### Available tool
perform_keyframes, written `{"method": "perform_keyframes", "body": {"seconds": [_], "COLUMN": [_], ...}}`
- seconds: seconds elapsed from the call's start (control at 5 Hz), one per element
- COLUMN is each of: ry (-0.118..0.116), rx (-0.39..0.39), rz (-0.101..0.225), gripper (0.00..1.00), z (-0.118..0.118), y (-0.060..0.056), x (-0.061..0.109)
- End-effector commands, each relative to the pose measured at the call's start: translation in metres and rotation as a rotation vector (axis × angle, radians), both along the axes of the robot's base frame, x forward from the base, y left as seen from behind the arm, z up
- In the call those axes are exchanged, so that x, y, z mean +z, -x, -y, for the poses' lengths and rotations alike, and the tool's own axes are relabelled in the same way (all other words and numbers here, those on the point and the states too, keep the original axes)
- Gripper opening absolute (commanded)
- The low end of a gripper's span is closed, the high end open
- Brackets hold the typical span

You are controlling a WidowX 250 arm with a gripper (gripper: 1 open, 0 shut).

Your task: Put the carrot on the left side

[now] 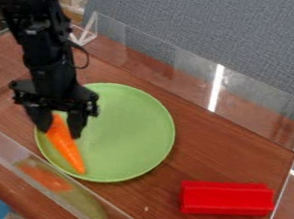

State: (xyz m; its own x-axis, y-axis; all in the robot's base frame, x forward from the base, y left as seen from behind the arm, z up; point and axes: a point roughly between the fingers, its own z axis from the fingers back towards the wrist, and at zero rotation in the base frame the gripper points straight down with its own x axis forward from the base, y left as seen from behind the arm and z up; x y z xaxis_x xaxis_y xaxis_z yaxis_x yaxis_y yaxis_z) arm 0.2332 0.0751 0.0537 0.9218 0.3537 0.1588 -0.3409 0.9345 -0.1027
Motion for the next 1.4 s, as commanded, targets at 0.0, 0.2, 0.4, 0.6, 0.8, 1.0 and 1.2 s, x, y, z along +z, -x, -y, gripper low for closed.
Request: {"method": "perform_keyframes", "body": {"seconds": [0.0, 0.2, 0.4, 0.6, 0.8, 1.0, 1.2], "ry": [0.017, 0.048, 0.067, 0.085, 0.084, 0.065, 0.050], "rx": [0.055, 0.003, 0.064, 0.164, 0.270, 0.376, 0.463], "rz": [0.035, 0.071, 0.098, 0.121, 0.123, 0.117, 0.112], "gripper": [0.00, 0.00, 0.00, 0.00, 0.00, 0.00, 0.00], "z": [0.009, 0.015, 0.001, -0.030, -0.066, -0.080, -0.083], "y": [-0.003, -0.015, -0.008, 0.004, 0.014, 0.013, 0.011], "x": [0.020, 0.040, 0.052, 0.062, 0.062, 0.056, 0.052]}}
